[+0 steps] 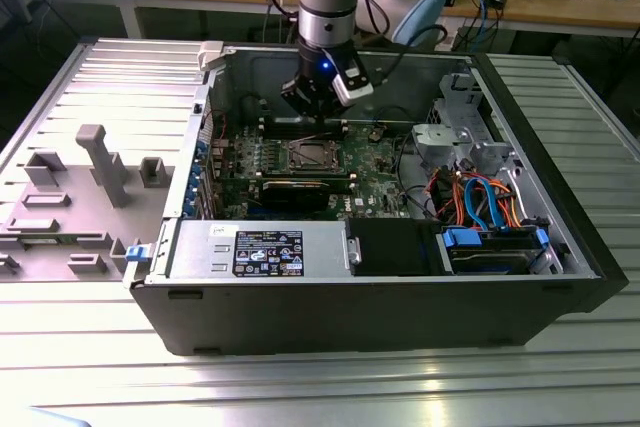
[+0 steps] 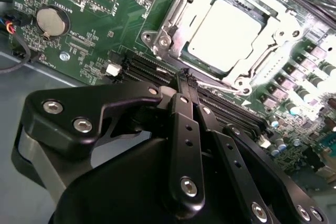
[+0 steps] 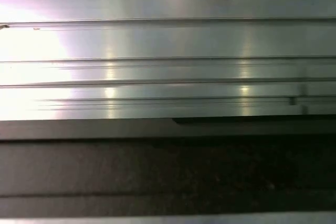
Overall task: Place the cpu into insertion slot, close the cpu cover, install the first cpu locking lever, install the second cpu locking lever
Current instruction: 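Install the first cpu locking lever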
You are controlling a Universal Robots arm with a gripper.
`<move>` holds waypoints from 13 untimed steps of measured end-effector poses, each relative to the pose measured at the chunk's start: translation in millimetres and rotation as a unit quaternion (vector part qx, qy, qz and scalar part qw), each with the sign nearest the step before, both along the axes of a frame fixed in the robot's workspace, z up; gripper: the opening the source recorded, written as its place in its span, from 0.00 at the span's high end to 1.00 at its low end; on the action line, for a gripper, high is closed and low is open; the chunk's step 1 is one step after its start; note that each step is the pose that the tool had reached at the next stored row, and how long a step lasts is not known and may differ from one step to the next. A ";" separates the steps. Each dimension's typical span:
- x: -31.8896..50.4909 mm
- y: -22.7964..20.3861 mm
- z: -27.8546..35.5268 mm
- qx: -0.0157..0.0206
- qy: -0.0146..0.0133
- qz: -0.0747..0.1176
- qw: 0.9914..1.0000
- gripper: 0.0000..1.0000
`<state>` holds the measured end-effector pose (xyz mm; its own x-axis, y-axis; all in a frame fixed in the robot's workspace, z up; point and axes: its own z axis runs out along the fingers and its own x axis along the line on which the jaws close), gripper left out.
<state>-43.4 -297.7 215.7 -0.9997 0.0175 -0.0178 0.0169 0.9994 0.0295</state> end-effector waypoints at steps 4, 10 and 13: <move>1.8 0.0 -3.6 0.000 0.000 0.000 1.000 0.89; 4.4 0.0 -9.7 0.000 0.000 0.000 1.000 0.89; 4.8 0.0 -10.5 0.000 0.000 0.000 1.000 0.89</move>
<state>-38.6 -297.7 205.2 -0.9997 0.0176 -0.0177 0.0171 0.9994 0.0293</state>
